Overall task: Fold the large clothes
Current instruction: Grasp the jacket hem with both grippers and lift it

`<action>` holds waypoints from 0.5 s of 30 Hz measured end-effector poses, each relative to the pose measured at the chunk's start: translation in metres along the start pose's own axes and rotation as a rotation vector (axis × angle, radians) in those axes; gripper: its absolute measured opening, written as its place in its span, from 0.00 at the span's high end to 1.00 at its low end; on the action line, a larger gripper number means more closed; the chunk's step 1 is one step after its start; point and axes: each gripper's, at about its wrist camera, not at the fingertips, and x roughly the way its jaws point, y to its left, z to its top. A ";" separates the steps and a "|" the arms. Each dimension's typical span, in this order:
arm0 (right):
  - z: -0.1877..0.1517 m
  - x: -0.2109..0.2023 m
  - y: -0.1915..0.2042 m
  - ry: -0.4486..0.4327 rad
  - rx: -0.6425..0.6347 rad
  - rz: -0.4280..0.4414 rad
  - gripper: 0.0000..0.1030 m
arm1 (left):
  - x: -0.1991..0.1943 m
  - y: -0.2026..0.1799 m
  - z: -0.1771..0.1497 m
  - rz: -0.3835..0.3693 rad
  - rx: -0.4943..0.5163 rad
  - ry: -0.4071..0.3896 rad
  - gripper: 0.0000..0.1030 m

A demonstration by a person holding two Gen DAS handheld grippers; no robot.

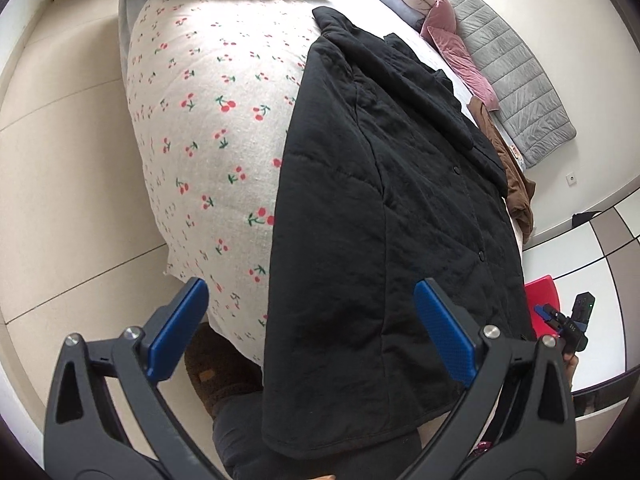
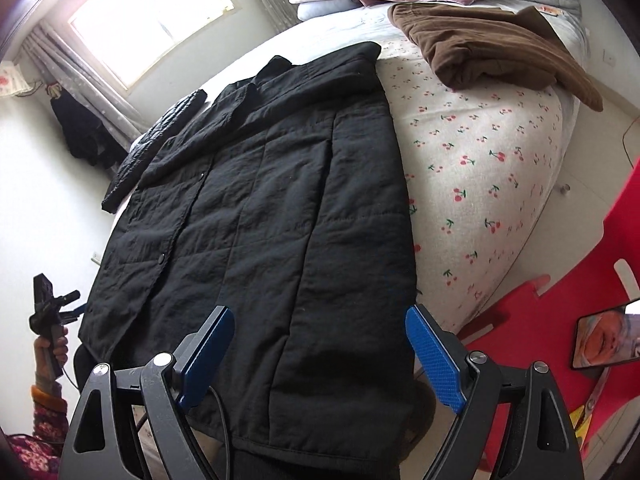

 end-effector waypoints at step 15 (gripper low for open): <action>-0.016 0.029 -0.029 0.082 0.114 0.064 0.14 | 0.025 0.012 -0.015 -0.200 -0.025 0.121 0.23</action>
